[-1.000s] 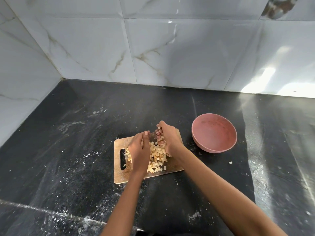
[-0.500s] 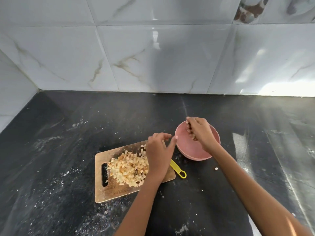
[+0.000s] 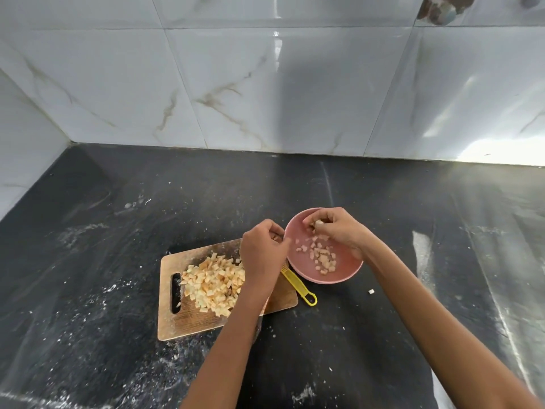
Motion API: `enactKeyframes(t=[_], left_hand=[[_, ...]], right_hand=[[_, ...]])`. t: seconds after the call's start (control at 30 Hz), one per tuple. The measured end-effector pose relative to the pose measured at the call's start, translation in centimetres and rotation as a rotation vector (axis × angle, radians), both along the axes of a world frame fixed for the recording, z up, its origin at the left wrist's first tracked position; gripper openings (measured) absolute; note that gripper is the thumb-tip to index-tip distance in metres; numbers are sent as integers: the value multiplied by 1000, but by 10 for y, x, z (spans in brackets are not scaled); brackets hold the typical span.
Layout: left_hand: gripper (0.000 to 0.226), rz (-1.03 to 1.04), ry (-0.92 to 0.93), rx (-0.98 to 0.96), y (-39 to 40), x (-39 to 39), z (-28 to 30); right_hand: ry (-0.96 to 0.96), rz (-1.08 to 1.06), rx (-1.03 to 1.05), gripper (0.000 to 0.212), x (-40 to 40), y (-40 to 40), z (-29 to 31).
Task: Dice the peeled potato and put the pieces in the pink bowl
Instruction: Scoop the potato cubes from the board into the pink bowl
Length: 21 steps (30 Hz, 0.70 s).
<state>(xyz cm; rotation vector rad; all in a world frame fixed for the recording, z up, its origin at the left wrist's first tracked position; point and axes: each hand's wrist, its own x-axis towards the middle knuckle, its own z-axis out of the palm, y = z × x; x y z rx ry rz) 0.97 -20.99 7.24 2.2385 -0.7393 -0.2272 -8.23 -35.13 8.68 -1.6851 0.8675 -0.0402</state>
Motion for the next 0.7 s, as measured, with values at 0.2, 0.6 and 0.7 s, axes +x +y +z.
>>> enactKeyframes(t=[0.2,0.6,0.7], left_hand=[[18,7,8,-73,11,4,-5],[15,-187,-38,-181,4,-15,2],[17,-199,-43,-188,3,-18,2]], right_hand=[[222,281,-483,29,12,3,-2],[216,257,-531,25,8,3,8],[149,116,-515,19,5,6,9]])
